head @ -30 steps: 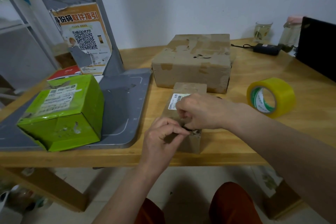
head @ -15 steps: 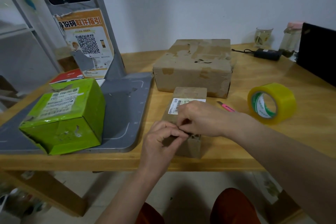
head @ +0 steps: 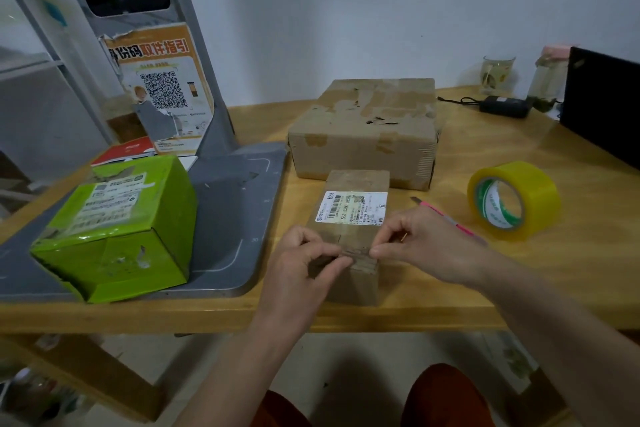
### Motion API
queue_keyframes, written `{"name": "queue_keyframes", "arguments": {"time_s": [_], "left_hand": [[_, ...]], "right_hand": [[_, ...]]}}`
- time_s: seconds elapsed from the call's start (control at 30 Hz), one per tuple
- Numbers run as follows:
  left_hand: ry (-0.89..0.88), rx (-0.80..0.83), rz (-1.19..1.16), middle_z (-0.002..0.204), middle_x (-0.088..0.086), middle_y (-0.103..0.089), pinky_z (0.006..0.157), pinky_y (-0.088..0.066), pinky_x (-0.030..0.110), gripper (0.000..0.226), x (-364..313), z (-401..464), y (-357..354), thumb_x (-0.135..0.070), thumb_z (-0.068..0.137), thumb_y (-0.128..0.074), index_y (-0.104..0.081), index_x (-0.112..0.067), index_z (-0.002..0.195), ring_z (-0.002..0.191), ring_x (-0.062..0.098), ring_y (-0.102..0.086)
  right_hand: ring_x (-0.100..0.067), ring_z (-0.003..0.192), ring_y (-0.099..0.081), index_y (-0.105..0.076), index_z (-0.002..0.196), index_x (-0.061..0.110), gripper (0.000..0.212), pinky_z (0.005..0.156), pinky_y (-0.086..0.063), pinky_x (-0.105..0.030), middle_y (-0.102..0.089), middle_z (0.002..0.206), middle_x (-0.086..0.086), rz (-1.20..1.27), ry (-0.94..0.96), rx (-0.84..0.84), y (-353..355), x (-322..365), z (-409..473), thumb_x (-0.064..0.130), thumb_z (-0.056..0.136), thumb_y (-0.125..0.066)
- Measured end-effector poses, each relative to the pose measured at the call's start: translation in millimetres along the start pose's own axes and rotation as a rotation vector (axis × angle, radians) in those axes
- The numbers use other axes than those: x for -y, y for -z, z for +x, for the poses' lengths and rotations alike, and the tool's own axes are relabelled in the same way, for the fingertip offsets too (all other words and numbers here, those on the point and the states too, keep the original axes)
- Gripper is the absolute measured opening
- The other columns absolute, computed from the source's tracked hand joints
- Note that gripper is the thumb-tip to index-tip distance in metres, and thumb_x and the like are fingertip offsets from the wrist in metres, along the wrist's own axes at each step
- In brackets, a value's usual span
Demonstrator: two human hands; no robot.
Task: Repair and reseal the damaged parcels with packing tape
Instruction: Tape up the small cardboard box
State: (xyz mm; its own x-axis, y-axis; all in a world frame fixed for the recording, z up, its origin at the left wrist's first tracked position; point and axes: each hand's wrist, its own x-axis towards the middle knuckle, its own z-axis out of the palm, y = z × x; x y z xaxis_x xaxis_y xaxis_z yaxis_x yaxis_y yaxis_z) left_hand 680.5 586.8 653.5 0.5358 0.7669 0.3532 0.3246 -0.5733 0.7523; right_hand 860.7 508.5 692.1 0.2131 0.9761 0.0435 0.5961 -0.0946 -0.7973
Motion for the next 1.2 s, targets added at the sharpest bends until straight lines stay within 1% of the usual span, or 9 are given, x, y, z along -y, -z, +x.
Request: {"name": "queue_keyframes", "arguments": {"time_s": [0.07, 0.2, 0.37, 0.47, 0.53, 0.73, 0.93, 1.07, 1.2], "left_hand": [[0.007, -0.014, 0.055, 0.093, -0.013, -0.052, 0.076, -0.049, 0.014, 0.006, -0.4, 1.4, -0.9, -0.026, 0.086, -0.07, -0.073, -0.025, 0.091, 0.098, -0.001, -0.048], [-0.016, -0.01, 0.137, 0.089, -0.012, -0.054, 0.077, -0.044, 0.017, 0.017, 1.1, 3.8, -2.3, -0.026, 0.095, -0.058, -0.07, -0.017, 0.087, 0.095, 0.003, -0.049], [0.14, 0.02, 0.002, 0.095, -0.016, -0.056, 0.076, -0.042, 0.011, 0.008, -7.4, 9.2, 2.5, -0.023, 0.089, -0.068, -0.07, -0.026, 0.082, 0.101, 0.002, -0.051], [0.18, 0.108, 0.039, 0.103, -0.017, -0.055, 0.077, -0.043, 0.012, 0.006, -16.6, 15.3, 4.3, -0.025, 0.087, -0.071, -0.068, -0.03, 0.084, 0.11, 0.004, -0.047], [0.187, 0.155, 0.072, 0.102, -0.015, -0.058, 0.075, -0.043, 0.014, 0.01, -23.3, 20.0, 2.3, -0.031, 0.087, -0.071, -0.067, -0.032, 0.078, 0.108, 0.007, -0.05], [0.169, 0.122, 0.169, 0.099, -0.013, -0.058, 0.081, -0.046, 0.024, 0.015, -21.5, 26.3, -7.7, -0.037, 0.088, -0.067, -0.064, -0.033, 0.075, 0.104, 0.01, -0.052], [0.155, 0.066, 0.2, 0.096, -0.018, -0.052, 0.094, -0.047, 0.032, 0.016, -17.9, 23.1, -15.1, -0.041, 0.085, -0.069, -0.059, -0.033, 0.074, 0.106, 0.002, -0.042], [0.141, 0.048, 0.283, 0.093, -0.019, -0.046, 0.092, -0.044, 0.026, 0.022, -20.9, 23.4, -18.8, -0.045, 0.086, -0.066, -0.051, -0.035, 0.073, 0.101, 0.002, -0.038], [0.088, -0.047, 0.232, 0.098, -0.018, -0.051, 0.086, -0.046, 0.021, 0.013, -17.3, 16.4, -23.3, -0.04, 0.094, -0.057, -0.051, -0.034, 0.084, 0.099, 0.001, -0.044]], "right_hand": [[0.004, 0.074, -0.059, -0.071, 0.072, 0.021, 0.01, 0.065, -0.043, -0.013, -0.067, 0.076, 0.011, 0.024, -0.015, -0.028, -4.1, 1.2, 0.5, 0.019, 0.081, -0.075], [-0.004, 0.09, -0.058, -0.069, 0.072, 0.018, 0.01, 0.074, -0.049, -0.02, -0.063, 0.091, 0.008, 0.046, -0.029, -0.178, -13.3, -2.6, 0.5, 0.019, 0.078, -0.077], [-0.01, 0.091, -0.064, -0.068, 0.075, 0.01, 0.009, 0.082, -0.054, -0.031, -0.071, 0.088, 0.004, 0.243, -0.019, -0.131, -17.3, -7.1, -1.9, 0.014, 0.079, -0.075], [-0.012, 0.082, -0.067, -0.066, 0.077, 0.005, 0.01, 0.077, -0.056, -0.027, -0.072, 0.08, -0.001, 0.275, -0.033, -0.115, -15.9, -5.7, -0.3, 0.009, 0.078, -0.076], [-0.012, 0.076, -0.067, -0.065, 0.074, 0.004, 0.013, 0.07, -0.055, -0.023, -0.072, 0.075, -0.004, 0.299, -0.055, -0.124, -15.3, -4.1, 2.2, 0.004, 0.075, -0.077], [-0.006, 0.058, -0.06, -0.064, 0.074, 0.005, 0.018, 0.052, -0.046, -0.014, -0.07, 0.075, -0.01, 0.386, -0.13, -0.218, -19.8, -7.3, 3.8, -0.002, 0.07, -0.08], [-0.01, 0.059, -0.058, -0.063, 0.074, 0.008, 0.021, 0.053, -0.048, -0.016, -0.066, 0.069, -0.005, 0.388, -0.143, -0.279, -25.0, -9.5, 2.7, -0.001, 0.069, -0.08], [-0.012, 0.064, -0.06, -0.063, 0.072, 0.012, 0.022, 0.059, -0.052, -0.019, -0.067, 0.071, -0.006, 0.295, -0.116, -0.339, -30.9, -11.8, 1.6, 0.0, 0.069, -0.081], [-0.007, 0.061, -0.056, -0.061, 0.071, 0.013, 0.025, 0.057, -0.048, -0.018, -0.064, 0.067, 0.001, 0.282, -0.108, -0.41, -36.0, -14.2, -0.6, -0.001, 0.068, -0.081]]}}
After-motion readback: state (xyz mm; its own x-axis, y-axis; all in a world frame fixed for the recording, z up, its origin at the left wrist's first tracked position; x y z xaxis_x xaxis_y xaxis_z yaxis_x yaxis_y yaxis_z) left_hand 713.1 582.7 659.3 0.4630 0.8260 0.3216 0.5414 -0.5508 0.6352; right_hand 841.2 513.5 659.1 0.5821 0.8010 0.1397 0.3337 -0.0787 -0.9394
